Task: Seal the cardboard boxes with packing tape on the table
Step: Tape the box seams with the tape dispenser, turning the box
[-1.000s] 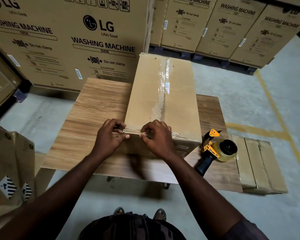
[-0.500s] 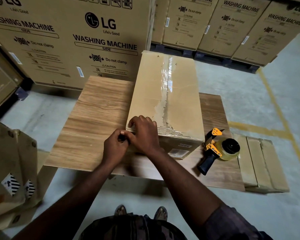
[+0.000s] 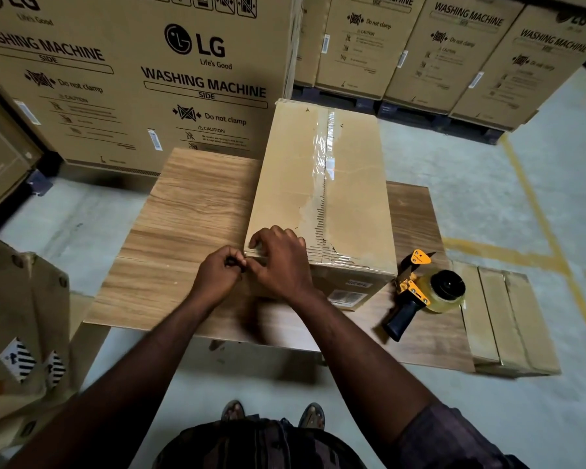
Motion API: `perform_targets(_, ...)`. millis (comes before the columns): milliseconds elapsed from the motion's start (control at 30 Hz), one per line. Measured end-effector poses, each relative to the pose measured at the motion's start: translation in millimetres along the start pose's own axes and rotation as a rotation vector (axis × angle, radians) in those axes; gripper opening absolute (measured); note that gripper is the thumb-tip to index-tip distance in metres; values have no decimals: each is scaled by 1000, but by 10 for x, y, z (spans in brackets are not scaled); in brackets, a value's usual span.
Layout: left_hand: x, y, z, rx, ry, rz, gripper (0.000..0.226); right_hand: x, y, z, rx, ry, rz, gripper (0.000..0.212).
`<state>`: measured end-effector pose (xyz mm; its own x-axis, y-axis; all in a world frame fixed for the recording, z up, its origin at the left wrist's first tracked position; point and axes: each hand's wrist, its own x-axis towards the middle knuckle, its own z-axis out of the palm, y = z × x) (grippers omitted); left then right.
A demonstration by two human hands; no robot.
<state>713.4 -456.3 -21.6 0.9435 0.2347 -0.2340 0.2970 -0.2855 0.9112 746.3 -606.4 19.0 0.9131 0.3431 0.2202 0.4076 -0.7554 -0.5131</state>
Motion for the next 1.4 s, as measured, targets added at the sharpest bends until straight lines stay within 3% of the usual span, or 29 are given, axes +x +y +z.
perform_targets(167,33,-250,60,184,-112,-88,37,-8,12,-21,-16,-17,-6,32)
perform_targets(300,15,-50,21,117,217,37,26,-3,22,-34,-16,-32,-19,32)
perform_targets(333,-5,6,39,119,238,115,33,-5,17,-27,-9,-22,-17,30)
perform_targets(400,-103,46,151,184,97,273,64,-15,7,-7,8,4,-11,27)
perform_targets(500,-239,-46,293,242,-115,261,93,-21,13,10,1,24,-18,26)
perform_targets(667,-238,-191,223,417,-280,45,79,-32,67,23,12,19,-46,28)
perform_targets(767,-250,-135,188,321,-84,56,76,-80,83,46,68,134,-69,31)
perform_targets(867,-261,-20,225,227,66,184,75,-234,111,133,21,219,-87,44)
perform_targets(967,-340,35,259,285,-3,184,65,-452,171,268,-169,126,-140,61)
perform_targets(1067,-269,0,147,313,-91,77,47,-558,167,316,-325,44,-136,73)
perform_targets(1233,-190,304,28,29,208,93,42,-573,86,282,-357,-56,-82,86)
perform_targets(1400,-7,660,148,59,86,99,47,-570,95,246,-369,-83,-100,87)
